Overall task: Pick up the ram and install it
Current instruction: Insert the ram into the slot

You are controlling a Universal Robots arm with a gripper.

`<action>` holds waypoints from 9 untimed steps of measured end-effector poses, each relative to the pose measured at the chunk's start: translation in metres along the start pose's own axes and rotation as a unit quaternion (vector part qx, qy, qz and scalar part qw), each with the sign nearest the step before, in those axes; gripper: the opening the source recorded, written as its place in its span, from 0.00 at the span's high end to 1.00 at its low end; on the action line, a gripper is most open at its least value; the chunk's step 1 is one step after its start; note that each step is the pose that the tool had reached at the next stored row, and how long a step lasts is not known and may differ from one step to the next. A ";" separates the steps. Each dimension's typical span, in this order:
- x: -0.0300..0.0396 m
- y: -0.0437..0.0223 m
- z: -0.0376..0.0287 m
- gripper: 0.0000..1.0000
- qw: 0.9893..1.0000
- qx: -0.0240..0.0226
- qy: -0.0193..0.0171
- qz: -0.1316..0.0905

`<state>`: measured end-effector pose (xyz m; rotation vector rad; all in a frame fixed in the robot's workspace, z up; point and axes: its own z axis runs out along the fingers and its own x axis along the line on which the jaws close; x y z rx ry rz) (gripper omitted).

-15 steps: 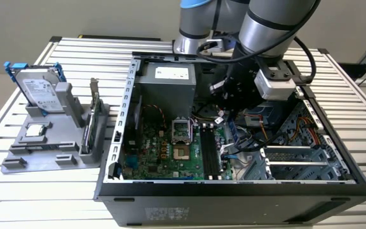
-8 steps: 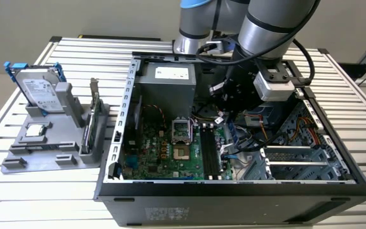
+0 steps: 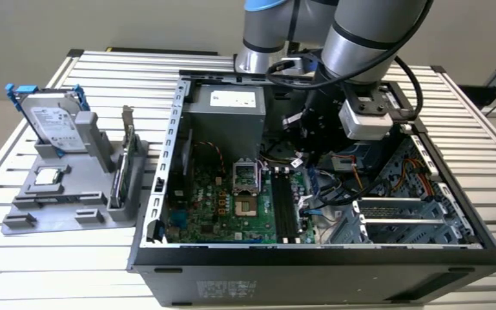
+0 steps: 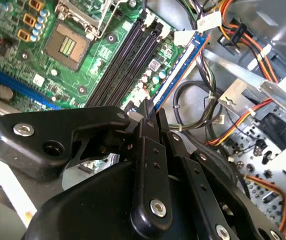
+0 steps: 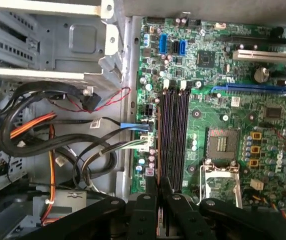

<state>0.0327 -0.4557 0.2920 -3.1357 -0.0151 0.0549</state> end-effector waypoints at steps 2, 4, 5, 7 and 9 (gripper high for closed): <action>0.0001 0.0000 0.0020 1.00 1.000 0.000 0.000 0.008; 0.0000 0.0000 0.0047 1.00 1.000 0.000 0.000 0.008; -0.0001 0.0000 0.0064 1.00 1.000 0.000 0.000 0.008; -0.0003 0.0000 0.0101 1.00 1.000 0.000 0.001 0.008; -0.0003 0.0001 0.0106 1.00 1.000 0.000 0.000 0.008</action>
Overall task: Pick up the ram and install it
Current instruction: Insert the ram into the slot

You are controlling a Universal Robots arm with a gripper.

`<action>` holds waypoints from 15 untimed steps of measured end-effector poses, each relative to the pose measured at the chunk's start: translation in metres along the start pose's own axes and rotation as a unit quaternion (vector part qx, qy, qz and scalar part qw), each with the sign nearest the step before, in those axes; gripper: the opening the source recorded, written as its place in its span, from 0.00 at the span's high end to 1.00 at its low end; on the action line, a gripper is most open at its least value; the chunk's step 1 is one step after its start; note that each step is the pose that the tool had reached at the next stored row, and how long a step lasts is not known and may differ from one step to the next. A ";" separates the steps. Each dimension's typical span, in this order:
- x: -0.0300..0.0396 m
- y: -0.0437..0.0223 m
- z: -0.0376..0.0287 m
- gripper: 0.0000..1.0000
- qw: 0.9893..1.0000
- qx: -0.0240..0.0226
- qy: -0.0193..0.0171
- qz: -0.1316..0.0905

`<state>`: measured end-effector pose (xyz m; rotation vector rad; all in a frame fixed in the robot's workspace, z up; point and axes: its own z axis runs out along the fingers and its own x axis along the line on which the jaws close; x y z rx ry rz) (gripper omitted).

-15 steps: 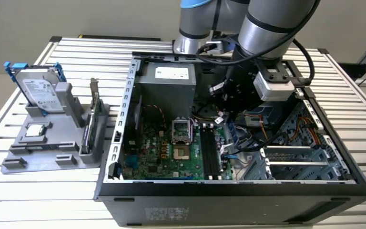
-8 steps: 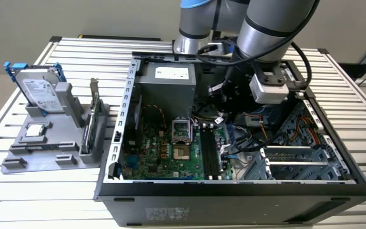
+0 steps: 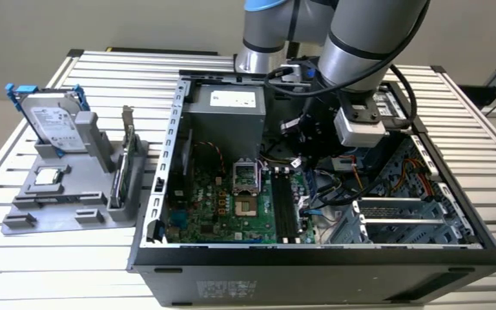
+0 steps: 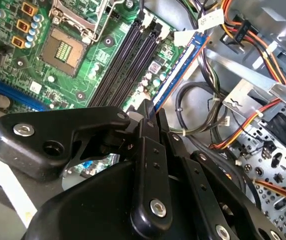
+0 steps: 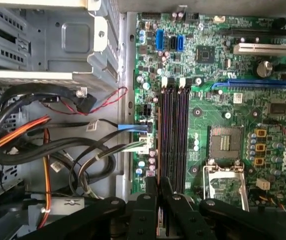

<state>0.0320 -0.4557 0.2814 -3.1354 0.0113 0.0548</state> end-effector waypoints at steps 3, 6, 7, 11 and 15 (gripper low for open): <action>0.0000 0.0001 0.0000 1.00 1.000 0.000 0.000 0.000; 0.0001 0.0004 0.0023 1.00 1.000 0.000 0.000 0.000; 0.0001 0.0004 0.0041 1.00 1.000 0.000 0.000 0.000; 0.0004 0.0012 0.0108 1.00 1.000 0.000 0.000 0.000; 0.0006 0.0044 0.0177 1.00 1.000 0.000 0.000 0.000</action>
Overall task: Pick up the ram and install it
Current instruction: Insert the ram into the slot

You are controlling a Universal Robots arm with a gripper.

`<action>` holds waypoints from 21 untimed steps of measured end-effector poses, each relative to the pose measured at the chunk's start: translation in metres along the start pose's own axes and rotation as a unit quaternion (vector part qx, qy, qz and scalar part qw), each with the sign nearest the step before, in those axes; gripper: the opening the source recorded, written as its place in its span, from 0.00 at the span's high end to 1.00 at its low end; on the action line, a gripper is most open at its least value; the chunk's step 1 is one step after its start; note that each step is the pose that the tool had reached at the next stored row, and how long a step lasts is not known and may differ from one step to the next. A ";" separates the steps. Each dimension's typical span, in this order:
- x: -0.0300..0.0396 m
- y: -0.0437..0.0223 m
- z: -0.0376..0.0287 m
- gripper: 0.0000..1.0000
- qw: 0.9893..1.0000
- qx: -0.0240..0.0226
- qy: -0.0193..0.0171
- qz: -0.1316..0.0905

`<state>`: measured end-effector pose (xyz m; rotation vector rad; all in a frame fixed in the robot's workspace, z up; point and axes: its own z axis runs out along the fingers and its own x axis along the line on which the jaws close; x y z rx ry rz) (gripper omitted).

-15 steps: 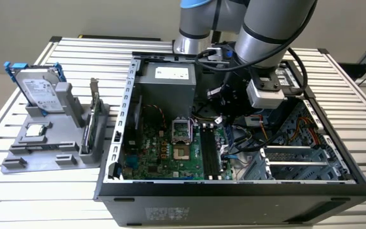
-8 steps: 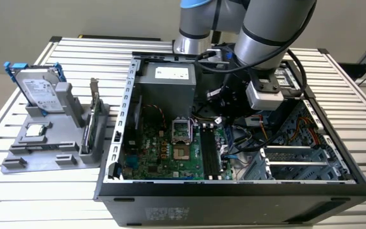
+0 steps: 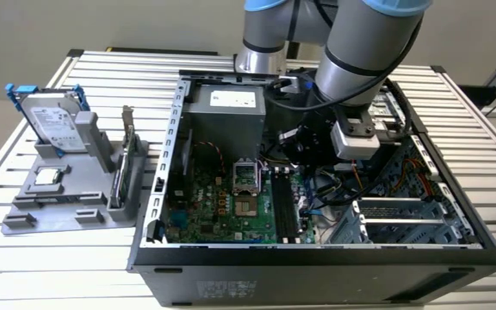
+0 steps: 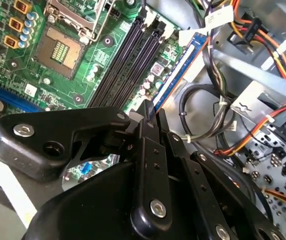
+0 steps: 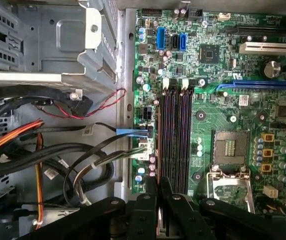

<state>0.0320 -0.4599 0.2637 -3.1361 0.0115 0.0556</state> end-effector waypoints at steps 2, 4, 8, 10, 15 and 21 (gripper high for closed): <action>0.0000 0.0014 0.0037 1.00 1.000 0.000 0.000 0.000; 0.0000 0.0022 0.0072 1.00 1.000 0.000 0.000 0.000; -0.0011 0.0036 0.0128 1.00 1.000 0.000 0.000 0.000; -0.0016 0.0042 0.0162 1.00 1.000 -0.001 0.000 0.000; -0.0029 0.0075 0.0224 1.00 1.000 -0.001 0.000 0.000; -0.0058 0.0106 0.0274 1.00 1.000 -0.001 -0.001 0.000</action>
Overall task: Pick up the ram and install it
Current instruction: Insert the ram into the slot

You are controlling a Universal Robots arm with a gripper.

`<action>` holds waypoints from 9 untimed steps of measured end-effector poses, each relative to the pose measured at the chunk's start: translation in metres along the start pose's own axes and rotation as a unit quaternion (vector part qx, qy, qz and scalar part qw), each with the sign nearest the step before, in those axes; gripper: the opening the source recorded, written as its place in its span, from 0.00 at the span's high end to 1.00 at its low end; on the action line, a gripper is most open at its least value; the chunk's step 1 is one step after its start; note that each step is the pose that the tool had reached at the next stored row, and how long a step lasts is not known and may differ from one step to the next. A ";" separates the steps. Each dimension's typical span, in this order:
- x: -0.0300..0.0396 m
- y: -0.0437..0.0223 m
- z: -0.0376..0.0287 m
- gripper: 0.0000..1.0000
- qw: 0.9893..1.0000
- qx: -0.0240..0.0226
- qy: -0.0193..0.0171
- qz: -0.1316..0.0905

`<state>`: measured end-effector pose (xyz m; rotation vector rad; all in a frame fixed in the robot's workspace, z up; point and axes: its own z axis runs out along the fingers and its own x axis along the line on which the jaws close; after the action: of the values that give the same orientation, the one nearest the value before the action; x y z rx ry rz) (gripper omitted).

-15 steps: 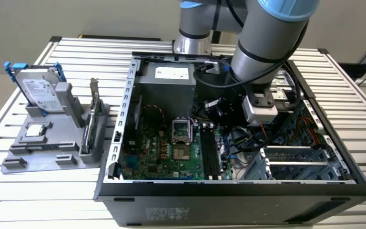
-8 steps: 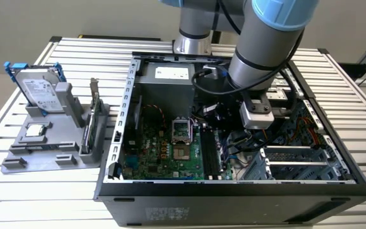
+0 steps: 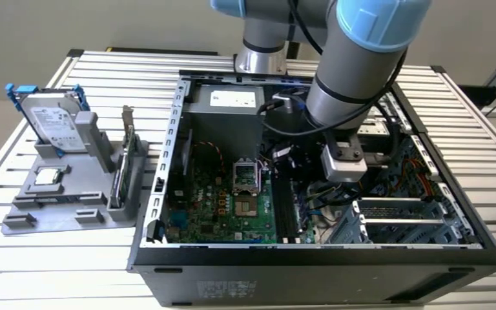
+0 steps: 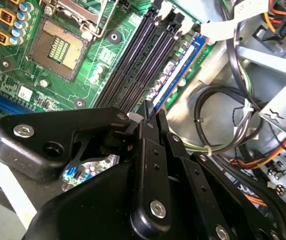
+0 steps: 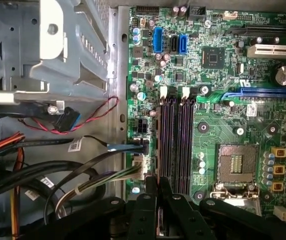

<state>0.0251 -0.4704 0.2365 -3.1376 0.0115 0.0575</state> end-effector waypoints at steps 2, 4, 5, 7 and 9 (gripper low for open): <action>-0.0004 0.0006 0.0017 1.00 1.000 0.000 -0.001 0.000; -0.0005 0.0017 0.0036 1.00 1.000 0.000 -0.002 0.000; -0.0004 0.0026 0.0044 1.00 1.000 0.000 -0.003 0.000; -0.0004 0.0042 0.0060 1.00 1.000 0.000 -0.003 0.000; -0.0006 0.0047 0.0073 1.00 1.000 0.000 -0.004 0.000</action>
<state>0.0242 -0.4751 0.2292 -3.1376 0.0116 0.0704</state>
